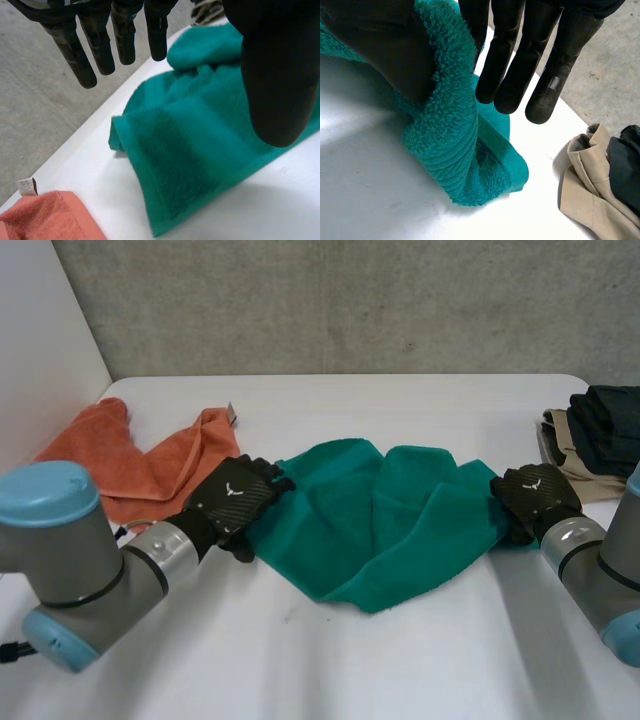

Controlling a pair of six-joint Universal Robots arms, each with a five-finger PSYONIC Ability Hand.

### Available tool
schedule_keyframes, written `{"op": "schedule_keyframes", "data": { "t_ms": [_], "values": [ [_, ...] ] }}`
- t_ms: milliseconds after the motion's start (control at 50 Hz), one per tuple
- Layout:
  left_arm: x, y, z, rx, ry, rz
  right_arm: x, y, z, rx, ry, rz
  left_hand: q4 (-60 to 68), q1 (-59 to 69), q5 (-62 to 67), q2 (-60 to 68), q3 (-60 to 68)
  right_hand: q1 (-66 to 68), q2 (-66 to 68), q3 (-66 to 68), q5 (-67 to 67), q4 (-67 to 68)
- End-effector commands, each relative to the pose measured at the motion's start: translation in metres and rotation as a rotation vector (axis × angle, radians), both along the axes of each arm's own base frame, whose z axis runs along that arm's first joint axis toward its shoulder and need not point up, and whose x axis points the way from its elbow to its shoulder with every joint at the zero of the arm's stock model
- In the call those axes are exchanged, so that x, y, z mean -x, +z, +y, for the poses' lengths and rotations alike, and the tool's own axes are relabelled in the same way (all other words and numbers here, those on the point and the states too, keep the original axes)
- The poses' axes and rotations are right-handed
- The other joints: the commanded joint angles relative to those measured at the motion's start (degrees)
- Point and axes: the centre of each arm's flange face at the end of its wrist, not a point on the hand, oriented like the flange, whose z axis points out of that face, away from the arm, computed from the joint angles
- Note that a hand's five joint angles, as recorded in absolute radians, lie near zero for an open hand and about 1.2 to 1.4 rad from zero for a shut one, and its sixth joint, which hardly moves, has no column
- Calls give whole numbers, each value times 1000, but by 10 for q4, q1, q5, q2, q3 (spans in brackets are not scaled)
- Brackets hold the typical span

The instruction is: Fold the laundry.

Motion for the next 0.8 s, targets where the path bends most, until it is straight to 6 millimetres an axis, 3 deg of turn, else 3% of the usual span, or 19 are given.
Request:
{"op": "schedule_keyframes", "data": {
  "t_ms": [20,380,800],
  "values": [
    [-2,-25,-26,66,-31,-111,0,-2,3,-9,1,2,59,53,54,56,60,235,126,120,134,118],
    [5,-42,-48,100,-38,-140,1,-4,5,-16,0,6,190,184,185,187,191,235,126,120,134,118],
    [9,-51,-51,89,-47,-144,1,-4,4,-16,-3,6,254,248,249,251,255,235,126,120,134,118]
  ]
}}
